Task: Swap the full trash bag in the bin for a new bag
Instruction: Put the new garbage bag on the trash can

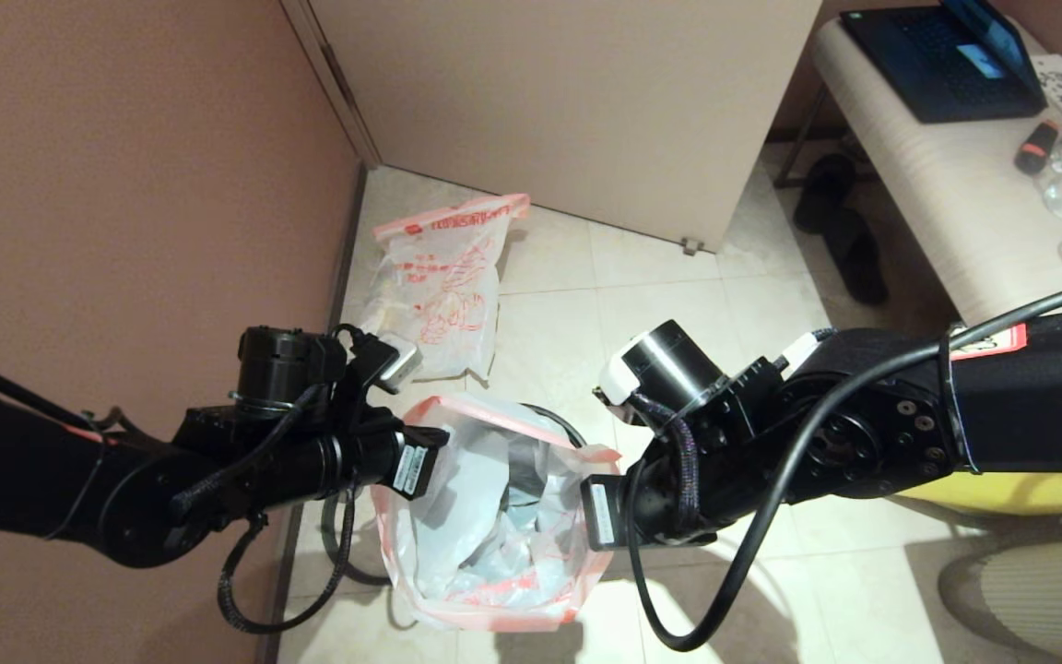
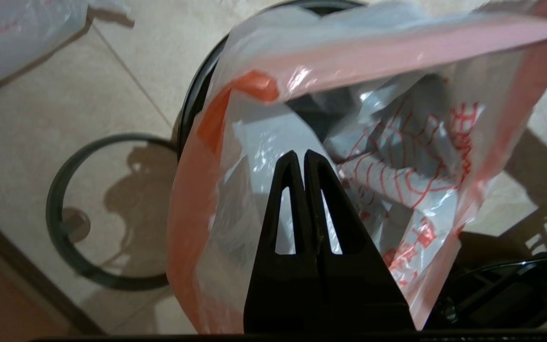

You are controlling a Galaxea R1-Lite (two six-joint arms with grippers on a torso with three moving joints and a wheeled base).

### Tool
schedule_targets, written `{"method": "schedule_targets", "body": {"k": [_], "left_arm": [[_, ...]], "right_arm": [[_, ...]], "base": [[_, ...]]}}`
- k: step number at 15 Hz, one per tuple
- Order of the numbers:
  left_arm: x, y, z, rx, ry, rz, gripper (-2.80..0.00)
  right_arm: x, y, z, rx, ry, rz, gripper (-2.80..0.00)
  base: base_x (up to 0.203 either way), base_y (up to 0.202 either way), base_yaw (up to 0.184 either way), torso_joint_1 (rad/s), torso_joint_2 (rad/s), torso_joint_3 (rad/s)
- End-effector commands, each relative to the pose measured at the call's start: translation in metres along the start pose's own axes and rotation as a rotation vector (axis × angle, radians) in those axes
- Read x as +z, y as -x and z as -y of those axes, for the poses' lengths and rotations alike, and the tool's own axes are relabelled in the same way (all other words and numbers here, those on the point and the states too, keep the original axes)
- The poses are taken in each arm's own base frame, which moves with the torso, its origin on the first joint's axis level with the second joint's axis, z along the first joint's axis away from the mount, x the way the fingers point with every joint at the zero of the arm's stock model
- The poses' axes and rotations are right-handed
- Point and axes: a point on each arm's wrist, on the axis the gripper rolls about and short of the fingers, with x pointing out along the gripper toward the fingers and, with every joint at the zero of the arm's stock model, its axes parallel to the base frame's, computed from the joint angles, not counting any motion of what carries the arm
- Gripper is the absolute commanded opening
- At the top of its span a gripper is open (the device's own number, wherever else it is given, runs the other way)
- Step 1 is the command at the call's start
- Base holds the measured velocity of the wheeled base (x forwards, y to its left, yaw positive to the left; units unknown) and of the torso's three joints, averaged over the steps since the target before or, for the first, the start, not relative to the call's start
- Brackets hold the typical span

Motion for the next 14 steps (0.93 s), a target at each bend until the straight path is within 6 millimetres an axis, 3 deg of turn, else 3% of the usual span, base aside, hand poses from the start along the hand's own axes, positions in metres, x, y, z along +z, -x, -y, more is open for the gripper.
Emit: {"method": "schedule_targets", "body": {"k": [1, 4, 6, 12, 14], "left_arm": [[-0.002, -0.007, -0.002, -0.001, 0.002, 0.007, -2.8], [-0.002, -0.006, -0.009, 0.028, 0.002, 0.007, -2.8], [0.003, 0.006, -0.011, 0.037, -0.028, 0.018, -2.8], [-0.002, 0.009, -0.032, 0.081, -0.035, 0.004, -2.8], [-0.003, 0.013, -0.04, 0.023, -0.023, 0.057, -2.8]], "right_arm": [[0.001, -0.001, -0.002, -0.002, -0.012, -0.004, -2.8], [-0.002, 0.007, -0.012, -0.022, -0.01, -0.061, -2.8], [-0.009, -0.006, -0.02, -0.036, -0.066, -0.107, -2.8], [-0.004, -0.066, -0.036, -0.066, -0.128, -0.155, -2.8], [-0.002, -0.068, -0.042, -0.05, -0.125, -0.142, -2.8]], "base": [[0.0, 0.0, 0.0, 0.0, 0.0, 0.0], [0.0, 0.0, 0.0, 0.0, 0.0, 0.0], [0.0, 0.0, 0.0, 0.0, 0.0, 0.0], [0.0, 0.0, 0.0, 0.0, 0.0, 0.0], [0.0, 0.0, 0.0, 0.0, 0.0, 0.0]]}}
